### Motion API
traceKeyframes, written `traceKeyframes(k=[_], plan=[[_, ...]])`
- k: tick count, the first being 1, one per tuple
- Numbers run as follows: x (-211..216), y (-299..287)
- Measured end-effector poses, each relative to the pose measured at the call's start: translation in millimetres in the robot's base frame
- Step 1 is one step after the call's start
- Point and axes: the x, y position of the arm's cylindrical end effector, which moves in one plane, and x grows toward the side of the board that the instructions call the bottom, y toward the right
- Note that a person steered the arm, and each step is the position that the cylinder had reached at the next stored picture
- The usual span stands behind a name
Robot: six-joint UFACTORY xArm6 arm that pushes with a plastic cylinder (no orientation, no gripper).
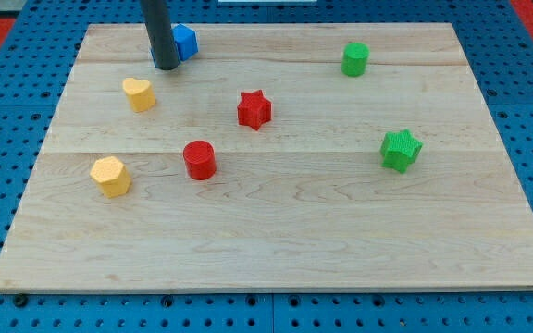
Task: Keep the red blocks diagonally top right to the yellow heart
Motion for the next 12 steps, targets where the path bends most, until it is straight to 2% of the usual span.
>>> traceKeyframes(k=[1, 2, 3, 4, 6, 7, 12], plan=[[16.4, 55.8], [41.9, 162.3], [85.5, 193.9], [107.0, 178.9], [91.0, 101.9], [91.2, 101.9], [227.0, 137.9]])
